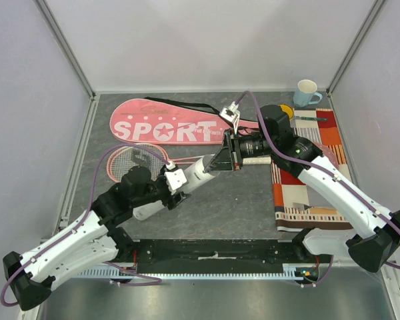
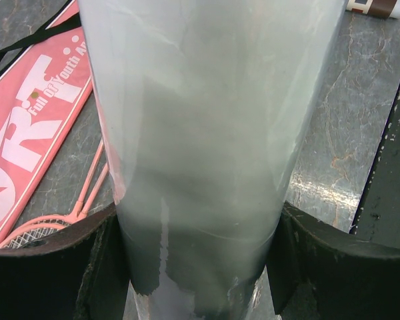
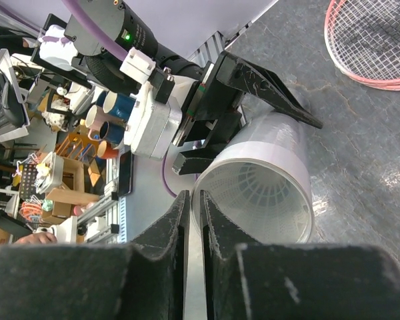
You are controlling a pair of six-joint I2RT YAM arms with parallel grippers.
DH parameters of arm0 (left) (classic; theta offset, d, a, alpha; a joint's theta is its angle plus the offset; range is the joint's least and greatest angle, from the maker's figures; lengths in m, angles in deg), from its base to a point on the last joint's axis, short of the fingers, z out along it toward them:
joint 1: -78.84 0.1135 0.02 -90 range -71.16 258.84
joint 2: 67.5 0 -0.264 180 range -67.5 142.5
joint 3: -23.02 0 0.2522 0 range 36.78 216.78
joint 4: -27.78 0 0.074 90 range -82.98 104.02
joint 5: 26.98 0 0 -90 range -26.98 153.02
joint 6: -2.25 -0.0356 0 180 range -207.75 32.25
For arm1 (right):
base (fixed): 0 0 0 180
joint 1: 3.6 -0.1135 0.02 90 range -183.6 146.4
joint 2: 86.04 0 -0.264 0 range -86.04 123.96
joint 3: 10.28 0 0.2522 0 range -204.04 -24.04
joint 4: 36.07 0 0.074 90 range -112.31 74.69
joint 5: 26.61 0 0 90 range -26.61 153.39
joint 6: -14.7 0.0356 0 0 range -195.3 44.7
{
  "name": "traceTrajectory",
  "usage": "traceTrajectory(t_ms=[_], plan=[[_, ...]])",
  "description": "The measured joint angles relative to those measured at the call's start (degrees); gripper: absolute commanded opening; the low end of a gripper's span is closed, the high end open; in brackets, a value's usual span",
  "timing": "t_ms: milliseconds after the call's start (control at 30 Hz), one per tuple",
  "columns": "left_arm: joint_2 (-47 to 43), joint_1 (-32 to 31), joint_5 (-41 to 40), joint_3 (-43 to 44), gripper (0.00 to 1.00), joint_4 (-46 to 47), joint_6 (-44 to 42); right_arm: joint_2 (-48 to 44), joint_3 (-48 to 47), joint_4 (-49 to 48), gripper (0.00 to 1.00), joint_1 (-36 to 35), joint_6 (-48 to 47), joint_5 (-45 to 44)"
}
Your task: Pack up the badminton gear
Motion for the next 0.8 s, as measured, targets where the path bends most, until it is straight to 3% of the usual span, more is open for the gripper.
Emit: traceTrajectory(t_ms=[200, 500, 733, 800], plan=[[0.0, 0.0, 0.0, 0.0, 0.08, -0.1, 0.0, 0.0, 0.3, -1.2, 0.24, 0.0, 0.6, 0.0], [0.0, 0.0, 0.0, 0.0, 0.08, -0.4, -0.1, 0.0, 0.4, -2.0, 0.38, 0.0, 1.0, -0.1], [0.0, 0.0, 0.0, -0.1, 0.08, -0.7, -0.2, -0.2, 0.1, -2.4, 0.65, 0.2, 1.0, -1.4], [-0.1, 0.0, 0.0, -0.1, 0.08, -0.7, -0.2, -0.4, -0.1, -2.4, 0.68, 0.9, 0.9, -2.1]])
